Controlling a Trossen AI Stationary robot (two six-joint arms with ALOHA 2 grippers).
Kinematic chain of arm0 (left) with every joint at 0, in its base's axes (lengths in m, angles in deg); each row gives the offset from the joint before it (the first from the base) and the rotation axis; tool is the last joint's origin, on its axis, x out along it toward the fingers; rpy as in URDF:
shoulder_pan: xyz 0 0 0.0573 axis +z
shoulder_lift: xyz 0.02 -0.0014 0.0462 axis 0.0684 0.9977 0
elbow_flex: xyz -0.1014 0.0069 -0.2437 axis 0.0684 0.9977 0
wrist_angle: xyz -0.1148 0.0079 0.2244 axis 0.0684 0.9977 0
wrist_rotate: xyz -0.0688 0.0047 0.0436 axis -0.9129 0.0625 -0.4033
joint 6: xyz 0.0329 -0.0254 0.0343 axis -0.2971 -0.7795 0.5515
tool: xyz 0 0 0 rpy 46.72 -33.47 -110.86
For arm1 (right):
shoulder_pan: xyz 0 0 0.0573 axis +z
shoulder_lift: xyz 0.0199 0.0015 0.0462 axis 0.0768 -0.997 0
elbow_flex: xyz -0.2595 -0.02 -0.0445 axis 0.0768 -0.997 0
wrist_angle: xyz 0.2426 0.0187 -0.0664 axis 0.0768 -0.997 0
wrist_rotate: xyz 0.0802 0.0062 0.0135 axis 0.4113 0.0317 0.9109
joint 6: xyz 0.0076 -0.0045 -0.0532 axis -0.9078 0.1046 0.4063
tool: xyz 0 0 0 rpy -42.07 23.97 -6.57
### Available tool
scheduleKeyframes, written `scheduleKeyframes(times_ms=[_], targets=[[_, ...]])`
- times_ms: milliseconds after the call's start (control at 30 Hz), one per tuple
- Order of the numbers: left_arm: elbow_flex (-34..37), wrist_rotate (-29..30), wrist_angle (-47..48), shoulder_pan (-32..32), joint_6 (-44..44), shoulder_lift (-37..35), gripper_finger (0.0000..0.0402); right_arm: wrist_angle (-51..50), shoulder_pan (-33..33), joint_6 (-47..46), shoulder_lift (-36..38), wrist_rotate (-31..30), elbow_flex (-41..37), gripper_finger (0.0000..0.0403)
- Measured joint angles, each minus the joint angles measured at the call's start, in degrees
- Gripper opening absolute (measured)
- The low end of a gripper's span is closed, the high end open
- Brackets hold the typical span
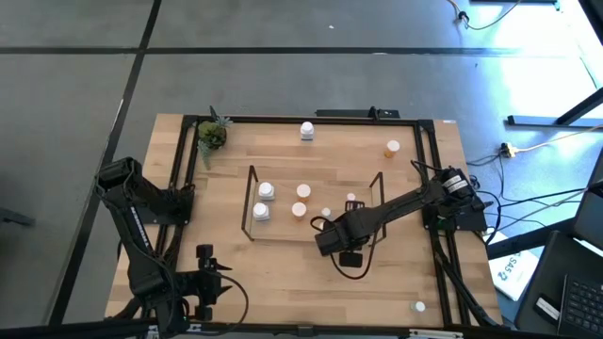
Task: Pick and place medicine bottles onto shelf by color
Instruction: Adjust the pink pill bottles on the shelf
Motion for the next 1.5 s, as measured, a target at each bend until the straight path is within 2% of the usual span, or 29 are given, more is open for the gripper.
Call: scheduleKeyframes(times_ms=[1000,1500], targets=[[-0.02,0.00,-0.02,0.00,0.04,0.00,0.0203,0.66,-1.31,0.07,-0.87,0.04,0.02,0.0124],[-0.02,0.00,-0.02,0.00,0.04,0.00,0.0203,-0.17,-1.85,1.44,-0.87,0.66,0.02,0.0183]])
